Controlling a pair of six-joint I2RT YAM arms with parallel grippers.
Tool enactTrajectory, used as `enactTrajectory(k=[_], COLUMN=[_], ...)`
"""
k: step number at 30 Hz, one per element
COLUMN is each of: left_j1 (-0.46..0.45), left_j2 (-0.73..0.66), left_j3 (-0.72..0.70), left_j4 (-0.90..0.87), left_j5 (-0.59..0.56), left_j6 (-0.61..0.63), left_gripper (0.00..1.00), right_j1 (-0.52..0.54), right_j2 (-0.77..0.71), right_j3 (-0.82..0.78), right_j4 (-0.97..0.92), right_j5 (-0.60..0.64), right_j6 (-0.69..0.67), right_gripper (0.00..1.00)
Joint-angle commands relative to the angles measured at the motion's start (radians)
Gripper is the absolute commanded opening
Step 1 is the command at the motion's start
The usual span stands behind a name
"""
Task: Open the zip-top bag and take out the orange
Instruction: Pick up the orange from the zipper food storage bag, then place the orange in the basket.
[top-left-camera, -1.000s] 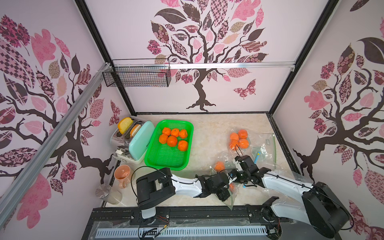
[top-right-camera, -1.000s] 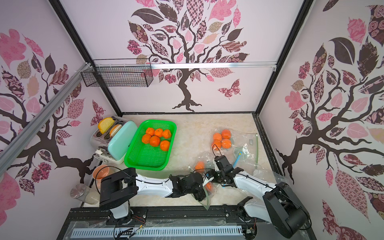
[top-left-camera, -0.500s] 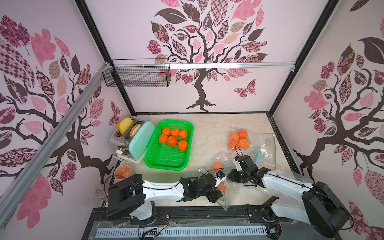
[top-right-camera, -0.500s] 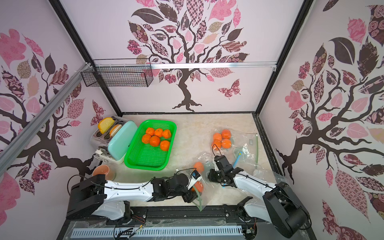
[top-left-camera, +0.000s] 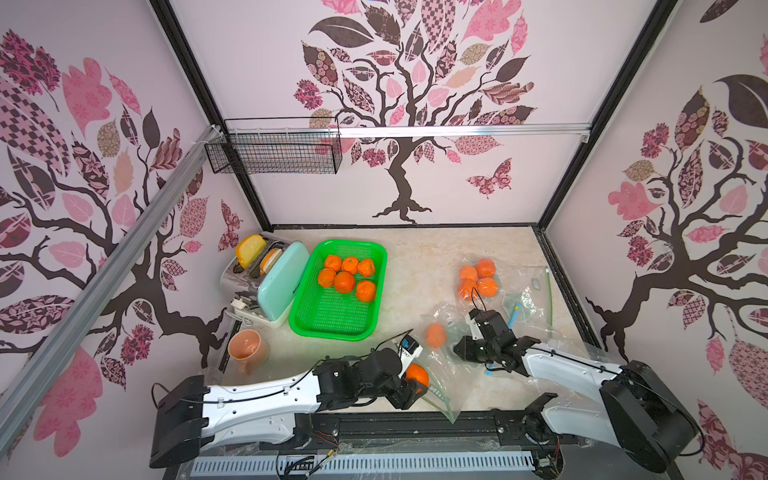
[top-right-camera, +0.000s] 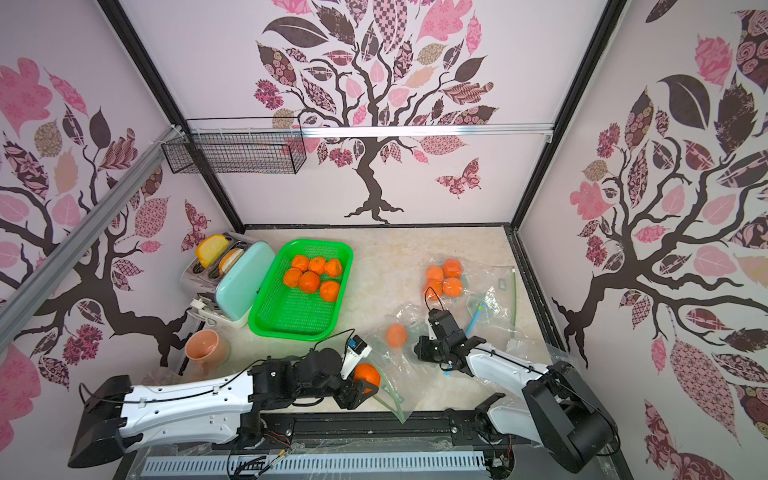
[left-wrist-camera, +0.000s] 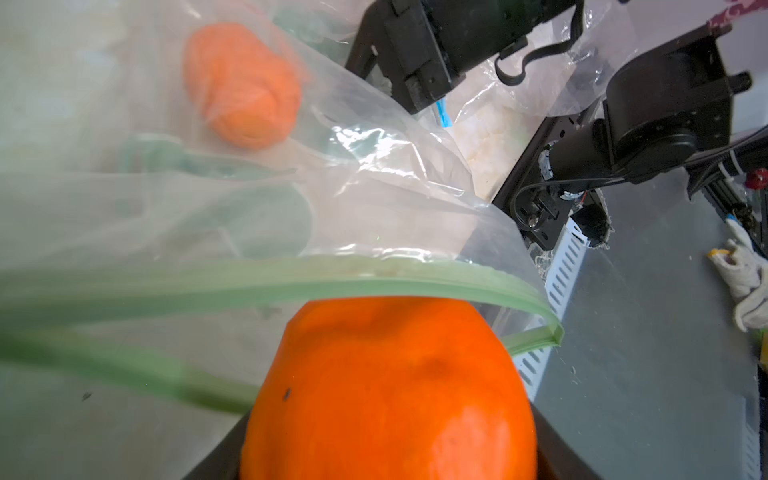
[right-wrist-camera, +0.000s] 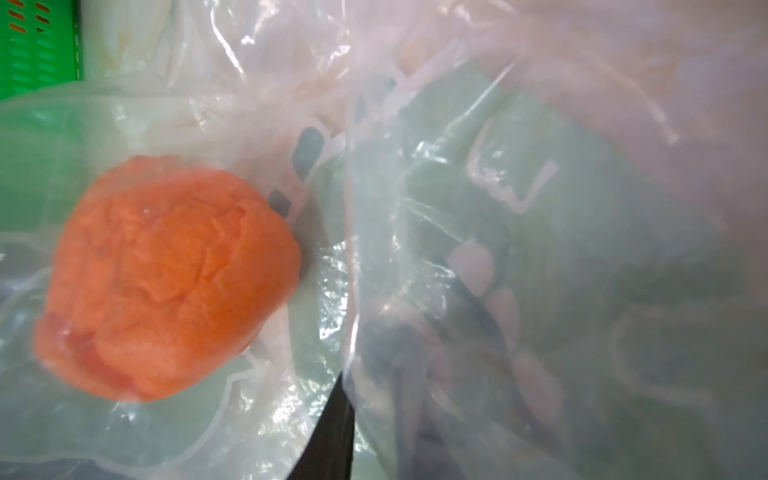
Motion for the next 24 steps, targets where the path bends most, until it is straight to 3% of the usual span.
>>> enactTrajectory(k=[1, 4, 9, 19, 24], left_j1=[0.011, 0.056, 0.285, 0.75, 0.828], left_j2=[-0.125, -0.219, -0.245, -0.044, 0.093], left_j3=[0.016, 0.044, 0.099, 0.146, 0.156], left_j4=[-0.154, -0.214, -0.209, -0.097, -0.037], left_j5=[-0.128, -0.261, -0.274, -0.136, -0.245], left_j6=[-0.052, -0.047, 0.017, 0.068, 0.088], left_gripper=[0.53, 0.51, 0.49, 0.49, 0.49], right_j1=[0.001, 0.001, 0.001, 0.001, 0.001], right_j2=[0.011, -0.003, -0.041, -0.046, -0.053], right_j3=[-0.03, -0.035, -0.05, -0.053, -0.06], right_j4=[-0.016, -0.008, -0.005, 0.002, 0.003], right_j5=[0.052, 0.057, 0.066, 0.063, 0.055], right_j6=[0.013, 0.014, 0.019, 0.019, 0.02], right_gripper=[0.22, 0.22, 0.22, 0.22, 0.22])
